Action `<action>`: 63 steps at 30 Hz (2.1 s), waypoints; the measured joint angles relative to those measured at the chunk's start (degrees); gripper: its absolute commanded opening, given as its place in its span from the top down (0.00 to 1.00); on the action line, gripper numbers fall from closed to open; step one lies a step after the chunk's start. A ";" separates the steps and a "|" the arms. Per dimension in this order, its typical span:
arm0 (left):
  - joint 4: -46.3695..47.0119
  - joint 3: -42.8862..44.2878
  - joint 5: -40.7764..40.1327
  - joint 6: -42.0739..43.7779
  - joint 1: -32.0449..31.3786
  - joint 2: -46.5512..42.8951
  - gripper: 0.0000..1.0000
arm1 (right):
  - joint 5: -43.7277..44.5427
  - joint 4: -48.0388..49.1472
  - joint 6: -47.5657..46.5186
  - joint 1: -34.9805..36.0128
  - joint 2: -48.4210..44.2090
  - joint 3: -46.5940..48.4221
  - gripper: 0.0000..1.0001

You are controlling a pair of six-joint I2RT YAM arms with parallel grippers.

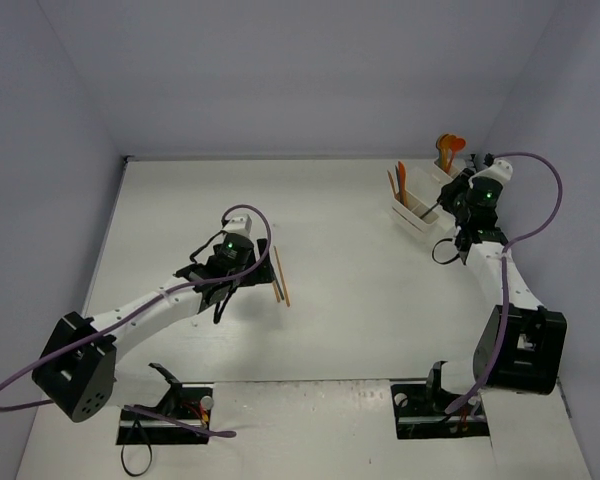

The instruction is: Sort the eating utensils into containers

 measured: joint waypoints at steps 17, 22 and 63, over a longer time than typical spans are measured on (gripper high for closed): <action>-6.12 4.93 -1.31 -8.55 0.00 11.89 0.43 | 5.27 -9.87 -6.69 4.81 -15.96 5.83 0.39; -6.51 6.40 -1.25 -9.82 0.00 15.58 0.51 | 5.58 -11.92 -7.63 7.22 -18.56 5.88 0.38; -10.11 13.51 -2.81 -10.56 -1.48 23.77 0.79 | 4.26 -15.55 -7.68 11.31 -19.06 3.04 0.32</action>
